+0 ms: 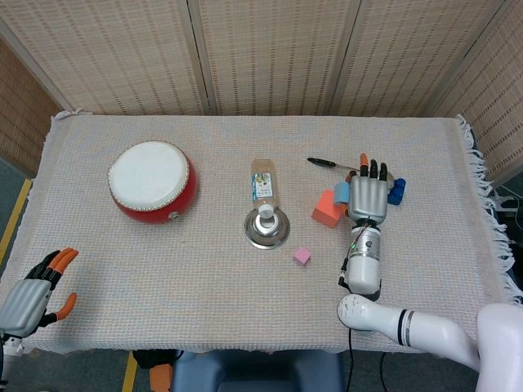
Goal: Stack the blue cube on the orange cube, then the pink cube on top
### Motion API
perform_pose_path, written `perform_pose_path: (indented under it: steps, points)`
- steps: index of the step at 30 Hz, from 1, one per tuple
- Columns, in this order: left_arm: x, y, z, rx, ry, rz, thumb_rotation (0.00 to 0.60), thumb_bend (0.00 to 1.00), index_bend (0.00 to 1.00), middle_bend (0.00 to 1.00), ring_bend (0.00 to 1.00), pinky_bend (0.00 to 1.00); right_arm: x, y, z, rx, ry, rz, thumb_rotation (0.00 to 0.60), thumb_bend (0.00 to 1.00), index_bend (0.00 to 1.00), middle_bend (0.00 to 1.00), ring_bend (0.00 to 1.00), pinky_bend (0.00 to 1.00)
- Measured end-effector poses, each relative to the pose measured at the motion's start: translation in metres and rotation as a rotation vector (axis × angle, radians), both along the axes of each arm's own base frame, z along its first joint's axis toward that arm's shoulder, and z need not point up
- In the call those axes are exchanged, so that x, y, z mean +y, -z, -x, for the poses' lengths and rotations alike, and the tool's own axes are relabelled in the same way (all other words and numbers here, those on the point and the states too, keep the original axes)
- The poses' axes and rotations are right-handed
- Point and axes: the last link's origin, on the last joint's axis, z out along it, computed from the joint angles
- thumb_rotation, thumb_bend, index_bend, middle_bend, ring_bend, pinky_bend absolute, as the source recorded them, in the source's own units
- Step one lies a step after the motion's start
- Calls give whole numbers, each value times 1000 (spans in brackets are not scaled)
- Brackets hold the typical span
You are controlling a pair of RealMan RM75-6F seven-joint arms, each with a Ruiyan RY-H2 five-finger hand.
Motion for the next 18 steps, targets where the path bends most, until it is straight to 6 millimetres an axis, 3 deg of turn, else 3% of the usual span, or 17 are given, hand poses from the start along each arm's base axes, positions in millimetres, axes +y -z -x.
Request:
perform_pose_path:
  steps: [5,18]
  points:
    - [0,-2,2,-7,-6,-7,600,459,0,30,0,176,-4,16,-2,5,4,-22,600,192,513,6,0,0]
    - [2,-3,2,-19,-2,-7,600,459,0,30,0,176,-2,18,-3,-23,21,-25,600,192,507,6,0,0]
